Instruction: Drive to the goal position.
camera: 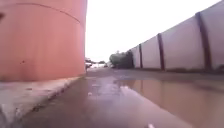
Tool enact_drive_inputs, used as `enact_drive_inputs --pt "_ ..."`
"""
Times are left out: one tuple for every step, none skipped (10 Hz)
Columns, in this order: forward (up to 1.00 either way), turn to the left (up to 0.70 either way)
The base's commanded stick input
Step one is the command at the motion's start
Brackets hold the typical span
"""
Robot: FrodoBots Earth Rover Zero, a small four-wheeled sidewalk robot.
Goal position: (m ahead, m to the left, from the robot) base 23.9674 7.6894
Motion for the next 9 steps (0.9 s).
enact_drive_inputs --pt "1.00 0.00" --pt "1.00 0.00" --pt "1.00 0.00" --pt "1.00 0.00" --pt "1.00 0.00" --pt "1.00 0.00" --pt "1.00 0.00" --pt "1.00 0.00" --pt "1.00 0.00"
